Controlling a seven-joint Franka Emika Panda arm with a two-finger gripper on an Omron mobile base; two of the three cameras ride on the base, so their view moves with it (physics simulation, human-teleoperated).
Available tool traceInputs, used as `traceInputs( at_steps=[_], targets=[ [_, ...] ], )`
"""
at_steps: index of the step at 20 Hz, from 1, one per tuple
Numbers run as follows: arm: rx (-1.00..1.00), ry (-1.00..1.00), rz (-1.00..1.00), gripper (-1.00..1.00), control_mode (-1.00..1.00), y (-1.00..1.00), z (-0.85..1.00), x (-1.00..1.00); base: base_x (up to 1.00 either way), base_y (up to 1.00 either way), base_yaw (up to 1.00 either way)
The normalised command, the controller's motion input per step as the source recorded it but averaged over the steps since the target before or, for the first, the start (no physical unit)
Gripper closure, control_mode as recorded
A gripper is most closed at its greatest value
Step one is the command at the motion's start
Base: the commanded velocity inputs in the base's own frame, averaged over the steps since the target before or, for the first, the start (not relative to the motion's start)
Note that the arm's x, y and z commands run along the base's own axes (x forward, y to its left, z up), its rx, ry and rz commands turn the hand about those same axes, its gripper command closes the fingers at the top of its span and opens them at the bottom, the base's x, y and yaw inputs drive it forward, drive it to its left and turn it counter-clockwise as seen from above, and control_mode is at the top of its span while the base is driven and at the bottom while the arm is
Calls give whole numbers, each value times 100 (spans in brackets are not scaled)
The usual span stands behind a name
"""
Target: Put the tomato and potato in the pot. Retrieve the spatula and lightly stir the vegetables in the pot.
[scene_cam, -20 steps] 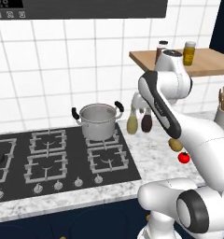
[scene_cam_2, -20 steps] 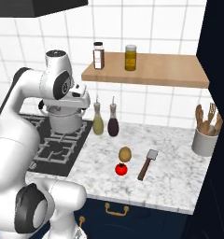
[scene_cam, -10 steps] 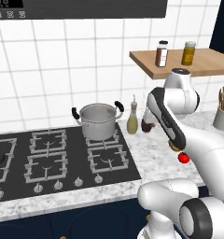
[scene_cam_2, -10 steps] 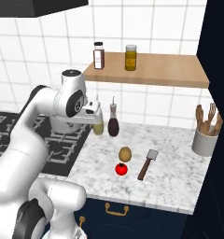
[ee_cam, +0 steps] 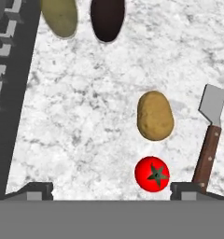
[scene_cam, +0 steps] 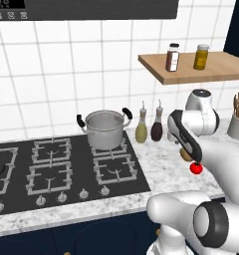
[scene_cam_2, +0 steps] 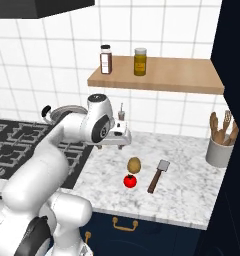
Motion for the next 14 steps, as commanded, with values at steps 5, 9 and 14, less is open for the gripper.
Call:
traceInputs(
  at_steps=[5, 9, 14],
  targets=[
    [-1, 12, 0, -100, -100, -61, -35, 41, 0, 0, 0],
    [0, 15, 0, -100, -100, -36, -46, 34, 0, 0, 0],
    [0, 13, 0, -100, -100, -35, -50, 40, 0, 0, 0]
  ],
)
